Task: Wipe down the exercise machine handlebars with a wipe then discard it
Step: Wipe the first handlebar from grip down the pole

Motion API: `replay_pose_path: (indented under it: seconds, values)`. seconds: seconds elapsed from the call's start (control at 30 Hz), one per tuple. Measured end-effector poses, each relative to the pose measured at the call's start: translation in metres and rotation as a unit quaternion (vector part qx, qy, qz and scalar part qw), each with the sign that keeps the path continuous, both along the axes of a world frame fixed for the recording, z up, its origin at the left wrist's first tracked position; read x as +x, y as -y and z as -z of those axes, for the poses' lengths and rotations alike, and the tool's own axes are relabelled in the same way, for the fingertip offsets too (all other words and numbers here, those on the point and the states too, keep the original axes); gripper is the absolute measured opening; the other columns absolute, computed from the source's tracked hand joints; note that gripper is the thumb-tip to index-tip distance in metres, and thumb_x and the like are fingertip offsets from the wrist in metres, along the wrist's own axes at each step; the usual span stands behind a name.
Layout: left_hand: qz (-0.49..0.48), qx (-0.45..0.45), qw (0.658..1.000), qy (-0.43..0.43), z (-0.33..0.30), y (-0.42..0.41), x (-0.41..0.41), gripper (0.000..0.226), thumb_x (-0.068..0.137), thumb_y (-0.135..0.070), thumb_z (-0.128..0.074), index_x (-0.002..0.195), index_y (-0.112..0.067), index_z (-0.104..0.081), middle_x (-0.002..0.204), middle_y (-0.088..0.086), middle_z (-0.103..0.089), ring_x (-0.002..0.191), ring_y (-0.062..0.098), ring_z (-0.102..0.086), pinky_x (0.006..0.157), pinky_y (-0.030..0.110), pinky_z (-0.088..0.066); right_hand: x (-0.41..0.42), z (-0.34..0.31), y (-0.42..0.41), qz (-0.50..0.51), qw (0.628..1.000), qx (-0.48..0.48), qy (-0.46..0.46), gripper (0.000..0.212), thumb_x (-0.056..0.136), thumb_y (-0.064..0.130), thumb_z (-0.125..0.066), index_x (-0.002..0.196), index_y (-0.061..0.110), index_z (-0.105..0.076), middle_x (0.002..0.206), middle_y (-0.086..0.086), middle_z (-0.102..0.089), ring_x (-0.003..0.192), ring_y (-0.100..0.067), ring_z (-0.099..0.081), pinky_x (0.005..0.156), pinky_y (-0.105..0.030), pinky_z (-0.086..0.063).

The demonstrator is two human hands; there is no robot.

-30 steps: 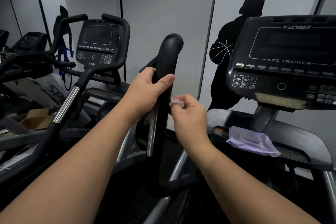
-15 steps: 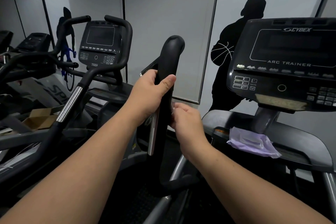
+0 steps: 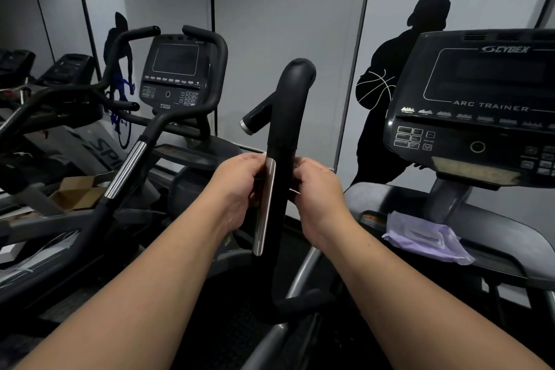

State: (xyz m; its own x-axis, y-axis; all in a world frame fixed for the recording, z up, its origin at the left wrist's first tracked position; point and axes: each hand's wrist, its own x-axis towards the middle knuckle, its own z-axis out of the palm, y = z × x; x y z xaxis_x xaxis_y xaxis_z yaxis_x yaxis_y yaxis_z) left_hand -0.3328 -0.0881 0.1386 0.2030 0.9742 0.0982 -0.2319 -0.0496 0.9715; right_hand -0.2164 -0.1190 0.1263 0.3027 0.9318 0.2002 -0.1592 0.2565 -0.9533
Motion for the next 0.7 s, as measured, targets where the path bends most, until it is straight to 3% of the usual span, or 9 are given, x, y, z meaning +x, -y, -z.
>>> replay_pose_path:
  seconds: [0.1,0.27,0.33,0.4,0.5,0.57,0.7]
  values:
    - [-0.027,0.013,0.999,0.024,0.001,-0.001,0.001,0.013,0.1,-0.019,-0.061,0.097,-0.008,-0.068,0.081,0.011,-0.069,0.07,0.023,-0.062,0.071,0.039,-0.053,0.004,0.001,0.003,-0.005,1.0,0.002,0.025,0.032,0.092,0.0,-0.042,0.094,0.011,-0.072,0.088,-0.007,-0.073,0.082,-0.022,-0.068,0.078,-0.039,-0.059]
    - [-0.073,0.054,0.994,0.068,0.006,0.006,0.006,0.009,0.102,-0.016,-0.058,0.096,-0.012,-0.063,0.079,0.006,-0.069,0.066,0.016,-0.064,0.059,0.029,-0.055,0.003,0.013,0.008,-0.007,1.0,0.01,0.026,0.023,0.095,0.005,-0.05,0.104,0.012,-0.069,0.09,-0.008,-0.074,0.08,-0.02,-0.069,0.075,-0.037,-0.059]
    - [-0.113,0.112,0.984,0.08,0.001,0.007,0.007,0.009,0.1,-0.01,-0.059,0.093,-0.014,-0.062,0.075,0.001,-0.066,0.063,0.011,-0.063,0.059,0.027,-0.056,0.003,0.018,0.008,-0.002,1.0,0.012,0.026,0.02,0.095,0.008,-0.054,0.109,0.013,-0.067,0.093,-0.008,-0.075,0.081,-0.019,-0.07,0.078,-0.04,-0.059]
    - [-0.154,0.202,0.967,0.033,0.001,0.009,0.006,0.015,0.097,-0.007,-0.062,0.088,-0.019,-0.062,0.075,-0.004,-0.064,0.067,0.007,-0.061,0.067,0.027,-0.055,0.003,0.022,0.007,0.003,0.999,0.017,0.031,0.018,0.095,0.01,-0.056,0.11,0.014,-0.066,0.094,-0.007,-0.075,0.081,-0.018,-0.07,0.08,-0.041,-0.058]
    - [-0.226,0.329,0.909,-0.119,0.019,0.021,0.005,0.019,0.091,-0.007,-0.067,0.09,-0.025,-0.063,0.09,-0.004,-0.061,0.079,-0.001,-0.058,0.076,0.014,-0.046,0.001,0.023,0.009,0.006,0.998,0.029,0.046,0.012,0.097,0.009,-0.056,0.1,0.012,-0.067,0.089,-0.006,-0.073,0.08,-0.018,-0.067,0.076,-0.038,-0.056]
    - [-0.256,0.398,0.866,-0.16,0.025,0.025,0.006,0.014,0.091,-0.004,-0.068,0.095,-0.018,-0.067,0.097,-0.002,-0.058,0.087,0.002,-0.058,0.078,0.01,-0.043,0.0,0.022,0.01,0.01,0.998,0.031,0.056,0.013,0.097,0.009,-0.055,0.093,0.014,-0.067,0.084,-0.004,-0.071,0.077,-0.017,-0.065,0.073,-0.035,-0.054]
    - [-0.298,0.53,0.757,-0.238,0.024,0.019,0.008,0.01,0.093,-0.005,-0.067,0.099,-0.005,-0.075,0.099,0.006,-0.06,0.09,0.026,-0.059,0.079,0.034,-0.05,-0.001,0.023,0.01,0.008,0.996,0.039,0.077,0.013,0.095,0.016,-0.057,0.09,0.019,-0.068,0.086,-0.009,-0.07,0.081,-0.022,-0.062,0.076,-0.041,-0.052]
